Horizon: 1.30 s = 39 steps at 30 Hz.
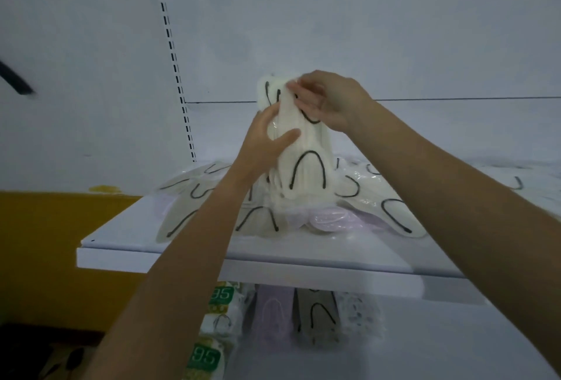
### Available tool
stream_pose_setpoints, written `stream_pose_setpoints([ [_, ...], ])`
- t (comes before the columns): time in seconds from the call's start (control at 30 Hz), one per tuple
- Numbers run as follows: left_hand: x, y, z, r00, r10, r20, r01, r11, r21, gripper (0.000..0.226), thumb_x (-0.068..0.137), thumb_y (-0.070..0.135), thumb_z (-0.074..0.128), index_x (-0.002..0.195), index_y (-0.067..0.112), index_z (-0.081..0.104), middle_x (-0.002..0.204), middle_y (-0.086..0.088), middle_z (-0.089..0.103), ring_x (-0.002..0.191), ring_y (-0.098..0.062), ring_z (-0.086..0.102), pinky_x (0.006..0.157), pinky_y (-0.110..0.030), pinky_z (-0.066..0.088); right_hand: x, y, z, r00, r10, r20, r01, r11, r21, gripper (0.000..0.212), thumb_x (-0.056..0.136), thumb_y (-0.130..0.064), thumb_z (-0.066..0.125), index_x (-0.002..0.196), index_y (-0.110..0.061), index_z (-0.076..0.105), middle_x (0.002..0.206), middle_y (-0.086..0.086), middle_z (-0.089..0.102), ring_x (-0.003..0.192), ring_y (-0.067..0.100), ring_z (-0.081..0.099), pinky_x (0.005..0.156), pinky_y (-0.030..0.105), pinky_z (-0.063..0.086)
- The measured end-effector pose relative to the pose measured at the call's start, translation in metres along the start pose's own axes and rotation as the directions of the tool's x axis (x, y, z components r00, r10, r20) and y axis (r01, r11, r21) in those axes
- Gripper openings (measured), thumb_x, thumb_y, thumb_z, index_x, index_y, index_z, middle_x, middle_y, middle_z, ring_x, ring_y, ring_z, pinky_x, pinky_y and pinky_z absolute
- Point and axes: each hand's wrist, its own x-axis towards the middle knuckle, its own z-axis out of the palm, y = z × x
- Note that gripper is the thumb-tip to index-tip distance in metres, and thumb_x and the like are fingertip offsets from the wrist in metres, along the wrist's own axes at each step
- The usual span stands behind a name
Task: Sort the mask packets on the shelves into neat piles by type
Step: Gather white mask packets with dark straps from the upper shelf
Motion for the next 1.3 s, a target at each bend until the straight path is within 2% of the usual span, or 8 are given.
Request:
stream_pose_setpoints([
  [0.13, 0.000, -0.006, -0.012, 0.997, -0.004, -0.083, -0.003, 0.996, -0.091, 0.045, 0.083, 0.008, 0.062, 0.127, 0.007, 0.052, 0.120, -0.008, 0.061, 0.107, -0.021, 0.061, 0.095, -0.044, 0.049, 0.002, -0.001, -0.028, 0.987, -0.141, -0.075, 0.095, 0.895, -0.436, 0.038, 0.088, -0.017, 0.062, 0.122, -0.008, 0.045, 0.100, 0.009, 0.062, 0.082, 0.020, 0.063, 0.074, 0.028, 0.050],
  [0.33, 0.003, -0.024, -0.027, 0.985, -0.040, -0.165, 0.018, 0.991, -0.132, 0.071, 0.082, 0.003, 0.060, 0.143, 0.023, 0.029, 0.145, 0.000, 0.038, 0.130, -0.015, 0.043, 0.107, -0.044, 0.039, -0.021, 0.018, -0.120, 0.911, 0.248, -0.330, -0.248, -0.310, -0.918, 0.078, 0.078, -0.031, 0.073, 0.140, -0.006, 0.032, 0.142, 0.015, 0.041, 0.122, 0.033, 0.047, 0.096, 0.039, 0.045],
  [0.5, 0.003, -0.026, -0.019, 0.991, -0.003, -0.132, -0.011, 0.995, -0.102, 0.073, 0.082, -0.004, 0.055, 0.145, 0.022, 0.029, 0.148, 0.004, 0.032, 0.135, -0.012, 0.035, 0.112, -0.042, 0.033, -0.024, 0.028, -0.142, 0.971, 0.139, -0.195, -0.177, -0.129, -0.976, 0.072, 0.079, -0.021, 0.070, 0.141, -0.012, 0.033, 0.142, 0.010, 0.041, 0.125, 0.027, 0.044, 0.098, 0.032, 0.037],
  [0.67, 0.000, -0.026, -0.008, 0.977, -0.146, -0.156, 0.119, 0.979, -0.168, 0.042, 0.091, 0.013, 0.056, 0.132, 0.019, 0.049, 0.137, -0.003, 0.047, 0.124, -0.017, 0.047, 0.108, -0.040, 0.038, -0.024, 0.004, -0.134, 0.998, -0.059, -0.021, 0.030, 0.752, -0.659, 0.067, 0.083, 0.000, 0.063, 0.141, -0.016, 0.033, 0.120, 0.012, 0.054, 0.097, 0.026, 0.059, 0.086, 0.037, 0.049],
  [0.77, -0.001, -0.015, 0.001, 0.986, -0.166, -0.034, 0.144, 0.929, -0.339, 0.039, 0.090, 0.035, 0.057, 0.123, 0.014, 0.059, 0.129, -0.003, 0.058, 0.120, -0.017, 0.054, 0.108, -0.041, 0.038, -0.020, 0.000, -0.105, 0.991, -0.128, 0.042, 0.134, 0.917, -0.375, 0.055, 0.080, 0.004, 0.062, 0.130, -0.006, 0.043, 0.111, 0.013, 0.062, 0.087, 0.021, 0.067, 0.078, 0.039, 0.056],
  [1.0, 0.001, -0.021, 0.021, 0.994, -0.091, -0.067, 0.080, 0.985, -0.151, 0.053, 0.086, 0.006, 0.062, 0.135, 0.015, 0.044, 0.127, 0.005, 0.048, 0.117, -0.010, 0.049, 0.095, -0.019, 0.044, -0.004, 0.025, -0.080, 0.959, -0.273, -0.080, 0.101, 0.591, -0.800, 0.079, 0.091, -0.022, 0.058, 0.149, -0.012, 0.005, 0.122, 0.019, 0.057, 0.112, 0.029, 0.056, 0.089, 0.030, 0.044],
  [1.17, 0.016, -0.040, 0.009, 0.996, -0.021, -0.082, 0.009, 0.990, -0.143, 0.064, 0.082, -0.005, 0.056, 0.137, 0.023, 0.038, 0.143, 0.000, 0.038, 0.130, -0.013, 0.039, 0.107, -0.028, 0.037, -0.004, 0.025, -0.148, 0.913, -0.071, -0.402, -0.407, -0.230, -0.884, 0.095, 0.089, -0.051, 0.053, 0.148, -0.006, -0.006, 0.146, 0.019, 0.035, 0.130, 0.035, 0.040, 0.105, 0.044, 0.035],
  [1.3, 0.031, -0.049, 0.020, 0.986, -0.119, -0.117, 0.104, 0.986, -0.127, 0.053, 0.083, -0.003, 0.047, 0.130, 0.021, 0.050, 0.137, -0.003, 0.046, 0.122, -0.016, 0.046, 0.106, -0.034, 0.040, -0.001, 0.038, -0.158, 0.911, -0.021, -0.413, -0.407, -0.227, -0.885, 0.099, 0.083, -0.044, 0.064, 0.147, -0.003, 0.000, 0.138, 0.017, 0.044, 0.124, 0.033, 0.045, 0.095, 0.037, 0.041],
])
